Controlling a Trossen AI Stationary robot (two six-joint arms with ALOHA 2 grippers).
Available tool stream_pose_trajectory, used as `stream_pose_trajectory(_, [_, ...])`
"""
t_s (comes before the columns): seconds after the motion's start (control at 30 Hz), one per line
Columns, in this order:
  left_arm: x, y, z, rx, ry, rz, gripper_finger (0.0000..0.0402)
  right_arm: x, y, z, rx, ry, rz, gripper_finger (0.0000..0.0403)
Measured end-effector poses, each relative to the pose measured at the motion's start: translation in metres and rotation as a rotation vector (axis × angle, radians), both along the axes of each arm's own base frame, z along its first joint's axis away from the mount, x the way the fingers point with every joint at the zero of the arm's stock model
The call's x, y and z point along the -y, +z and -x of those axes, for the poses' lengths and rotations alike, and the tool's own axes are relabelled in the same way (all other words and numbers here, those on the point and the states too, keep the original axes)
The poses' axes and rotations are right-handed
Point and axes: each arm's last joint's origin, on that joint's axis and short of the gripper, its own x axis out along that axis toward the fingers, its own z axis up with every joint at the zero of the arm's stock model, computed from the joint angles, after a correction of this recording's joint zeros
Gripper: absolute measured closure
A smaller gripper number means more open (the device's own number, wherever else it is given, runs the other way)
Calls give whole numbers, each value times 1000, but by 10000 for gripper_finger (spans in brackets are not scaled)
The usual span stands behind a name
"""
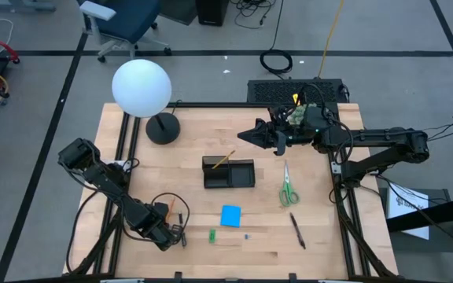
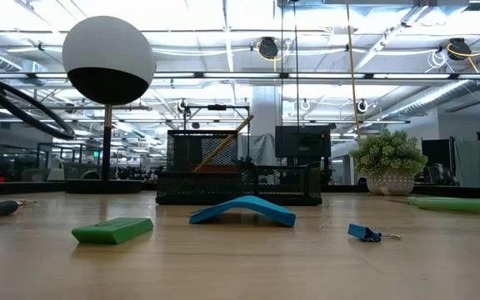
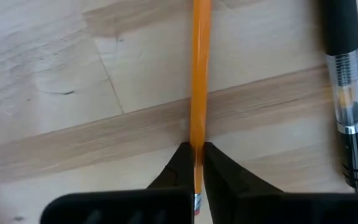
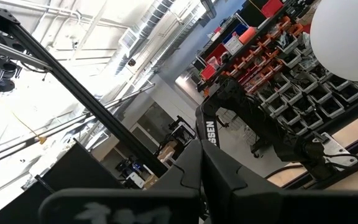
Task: Pick and place office supplies into organizer
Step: Put the orange pencil into the black desk organizer
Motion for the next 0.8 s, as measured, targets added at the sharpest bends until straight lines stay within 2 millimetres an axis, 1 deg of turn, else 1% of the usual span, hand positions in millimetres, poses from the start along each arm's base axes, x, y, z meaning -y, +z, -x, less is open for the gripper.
stream_pose_trajectory(0.5, [1,2,0,20,-8,0,400,0,0,0,0,0,0,403])
stream_pose_trajectory(0.8, [4,10,-6,105,-7,-54,401,0,0,0,0,0,0,403])
